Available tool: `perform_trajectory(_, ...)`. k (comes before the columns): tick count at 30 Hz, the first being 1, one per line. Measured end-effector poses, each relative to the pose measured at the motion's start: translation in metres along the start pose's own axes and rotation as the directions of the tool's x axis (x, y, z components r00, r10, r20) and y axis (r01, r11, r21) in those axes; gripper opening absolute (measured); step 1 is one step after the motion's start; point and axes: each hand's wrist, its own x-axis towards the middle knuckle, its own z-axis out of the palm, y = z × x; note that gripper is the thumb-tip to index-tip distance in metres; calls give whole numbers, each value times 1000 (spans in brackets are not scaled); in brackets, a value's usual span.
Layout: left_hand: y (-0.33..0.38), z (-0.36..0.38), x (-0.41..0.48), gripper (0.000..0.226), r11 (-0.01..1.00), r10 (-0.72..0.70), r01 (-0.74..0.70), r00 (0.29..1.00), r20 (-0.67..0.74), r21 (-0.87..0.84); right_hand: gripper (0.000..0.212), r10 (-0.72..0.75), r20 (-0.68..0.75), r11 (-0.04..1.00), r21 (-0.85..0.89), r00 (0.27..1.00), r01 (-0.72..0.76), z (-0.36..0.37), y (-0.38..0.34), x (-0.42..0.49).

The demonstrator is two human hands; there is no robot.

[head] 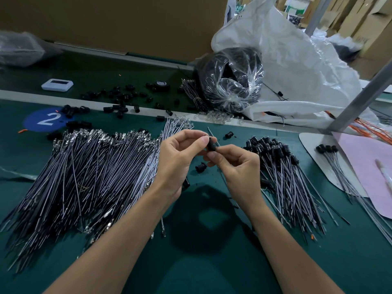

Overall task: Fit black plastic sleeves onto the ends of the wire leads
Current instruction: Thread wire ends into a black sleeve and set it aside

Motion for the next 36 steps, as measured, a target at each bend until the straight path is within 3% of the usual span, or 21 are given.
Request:
perform_trajectory(6, -4, 0, 0, 11, 995, 33, -28, 998, -46, 97, 5, -109, -63, 968, -233, 992, 92, 3, 4, -3)
perform_trajectory(14, -3, -2, 1, 3, 1000, -5, 5, 1000, -25, 12, 6, -277, -79, 869, -445, 958, 214, 1, 6, -5)
perform_trajectory(16, -2, -3, 2, 2, 1000, -24, 24, 1000, -16, -1, 3, -220, -74, 907, -383, 973, 176, 1, 5, -4)
perform_trajectory(19, 2, -5, 3, 7, 999, -52, 52, 998, 22, -8, 6, -10, -6, 997, -79, 1000, 9, -1, 0, 0)
perform_trajectory(23, 5, -6, 4, 12, 999, -50, 51, 997, 64, -15, 10, 78, 81, 988, 131, 994, -88, -3, -4, 2)
perform_trajectory(29, 4, -4, 3, 10, 1000, -25, 25, 999, 44, -7, 10, 76, 64, 989, 125, 995, -84, -3, -6, 1)
perform_trajectory(36, -2, -1, 2, 10, 990, 66, -64, 998, -8, 122, 19, 43, -12, 998, 47, 999, -42, -1, -4, 0)
